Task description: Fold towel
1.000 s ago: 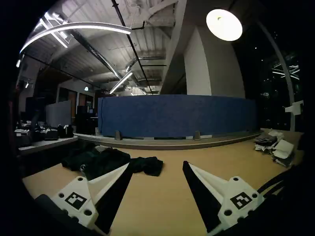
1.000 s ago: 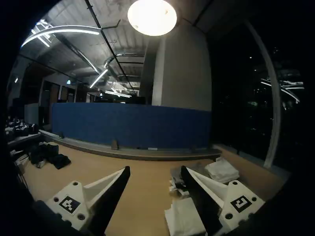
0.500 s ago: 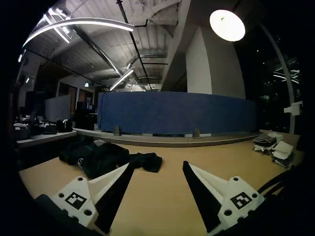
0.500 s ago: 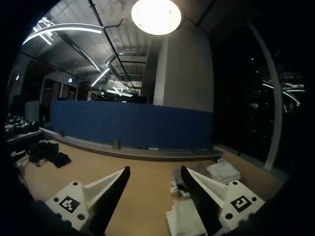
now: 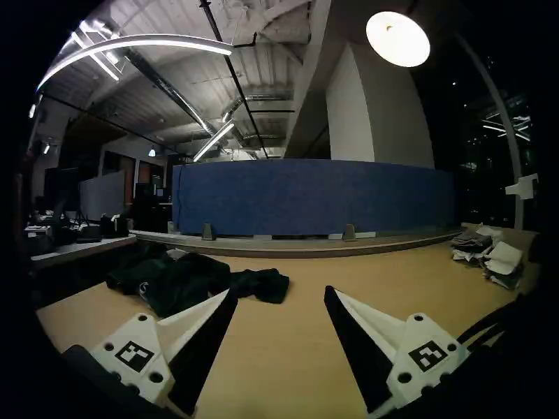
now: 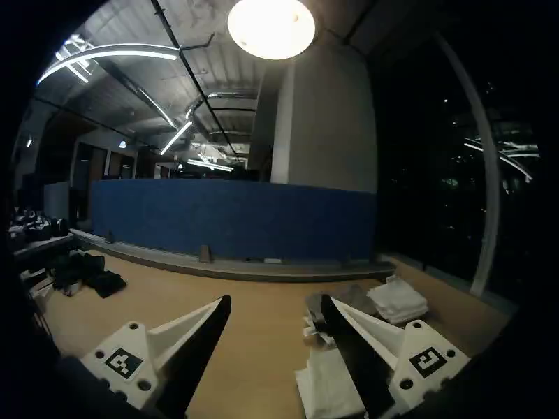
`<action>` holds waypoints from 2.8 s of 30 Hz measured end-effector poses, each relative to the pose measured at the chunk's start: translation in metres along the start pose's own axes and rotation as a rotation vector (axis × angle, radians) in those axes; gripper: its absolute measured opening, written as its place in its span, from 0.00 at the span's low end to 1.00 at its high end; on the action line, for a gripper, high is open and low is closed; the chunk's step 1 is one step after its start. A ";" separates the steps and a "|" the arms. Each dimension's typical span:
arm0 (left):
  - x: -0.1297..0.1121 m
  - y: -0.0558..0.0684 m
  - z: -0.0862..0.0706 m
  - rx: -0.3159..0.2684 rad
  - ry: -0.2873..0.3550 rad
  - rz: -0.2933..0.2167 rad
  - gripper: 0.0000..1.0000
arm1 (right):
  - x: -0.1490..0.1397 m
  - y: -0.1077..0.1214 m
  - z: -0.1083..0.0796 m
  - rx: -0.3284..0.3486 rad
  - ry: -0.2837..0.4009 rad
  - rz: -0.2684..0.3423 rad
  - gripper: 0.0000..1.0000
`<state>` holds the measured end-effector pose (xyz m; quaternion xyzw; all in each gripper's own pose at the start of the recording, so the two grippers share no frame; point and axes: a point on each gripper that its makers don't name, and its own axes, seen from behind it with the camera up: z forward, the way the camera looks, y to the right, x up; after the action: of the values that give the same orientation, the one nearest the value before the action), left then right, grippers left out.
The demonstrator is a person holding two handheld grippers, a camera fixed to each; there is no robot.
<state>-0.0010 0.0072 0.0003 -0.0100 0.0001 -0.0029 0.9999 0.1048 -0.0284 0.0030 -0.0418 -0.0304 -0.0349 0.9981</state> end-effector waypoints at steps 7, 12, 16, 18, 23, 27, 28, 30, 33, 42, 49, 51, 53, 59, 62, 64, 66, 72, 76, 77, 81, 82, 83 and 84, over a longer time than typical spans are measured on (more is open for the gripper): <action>0.001 0.000 0.000 0.000 -0.001 0.004 0.92 | 0.012 0.007 -0.005 0.013 0.034 0.016 1.00; 0.000 -0.001 0.000 0.000 0.000 0.005 0.93 | 0.019 0.014 -0.007 0.029 0.064 0.062 1.00; 0.000 -0.001 0.000 0.000 0.000 0.005 0.94 | 0.010 0.025 -0.005 0.028 0.064 0.080 1.00; 0.000 -0.001 0.000 0.000 0.000 0.005 0.94 | 0.004 0.031 -0.004 0.026 0.067 0.086 1.00; 0.001 -0.001 0.001 0.000 0.000 0.005 0.94 | -0.011 0.034 -0.004 0.046 0.069 0.101 1.00; 0.001 -0.001 0.000 0.000 0.000 0.005 0.94 | -0.026 0.035 -0.003 0.065 0.067 0.122 1.00; 0.001 -0.001 0.000 0.000 0.000 0.005 0.94 | -0.031 0.036 -0.003 0.063 0.062 0.129 1.00; 0.001 -0.001 0.000 0.000 0.000 0.005 0.94 | -0.042 0.039 -0.001 0.060 0.053 0.142 1.00; 0.001 -0.001 0.000 0.000 0.000 0.005 0.94 | -0.051 0.041 0.000 0.054 0.051 0.155 1.00; 0.001 -0.001 0.000 0.000 0.000 0.005 0.94 | -0.065 0.035 0.000 0.080 0.084 0.122 1.00; 0.001 -0.001 0.000 0.000 0.000 0.005 0.94 | -0.082 0.028 0.005 0.103 0.075 0.124 1.00; 0.001 -0.001 0.000 0.000 0.000 0.005 0.94 | -0.083 0.029 0.005 0.097 0.081 0.127 1.00; 0.001 -0.001 0.000 0.000 0.000 0.005 0.94 | -0.084 0.029 0.005 0.094 0.088 0.126 1.00; 0.001 -0.001 0.000 0.000 0.000 0.005 0.95 | -0.089 0.033 0.006 0.084 0.088 0.129 1.00; 0.001 -0.001 -0.001 0.000 0.000 0.005 0.94 | -0.090 0.033 0.006 0.082 0.088 0.134 1.00; 0.001 -0.001 -0.001 0.000 0.000 0.005 0.95 | -0.093 0.031 0.006 0.083 0.084 0.134 1.00; 0.001 -0.001 -0.001 0.000 0.000 0.005 0.95 | -0.095 0.029 0.005 0.085 0.079 0.131 1.00; 0.001 0.000 -0.001 0.000 0.000 0.005 0.94 | -0.100 0.031 0.006 0.069 0.080 0.095 1.00; 0.001 0.000 0.000 0.000 0.000 0.005 0.95 | -0.104 0.029 0.006 0.069 0.069 0.085 1.00; 0.001 0.000 0.000 0.000 0.000 0.005 0.95 | -0.105 0.029 0.006 0.069 0.067 0.083 1.00; 0.001 0.000 0.000 0.000 0.000 0.005 0.95 | -0.107 0.027 0.007 0.068 0.064 0.069 1.00; 0.001 -0.001 0.000 0.000 0.000 0.005 0.95 | -0.107 0.028 0.007 0.068 0.064 0.070 1.00; 0.001 -0.001 0.000 0.000 0.000 0.005 0.95 | -0.106 0.028 0.007 0.067 0.063 0.070 1.00; 0.001 -0.001 0.000 0.000 0.000 0.005 0.95 | -0.106 0.029 0.007 0.067 0.062 0.071 1.00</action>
<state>-0.0004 0.0063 0.0008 -0.0099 0.0001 -0.0003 1.0000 0.0010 0.0076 0.0010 -0.0085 0.0011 0.0002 1.0000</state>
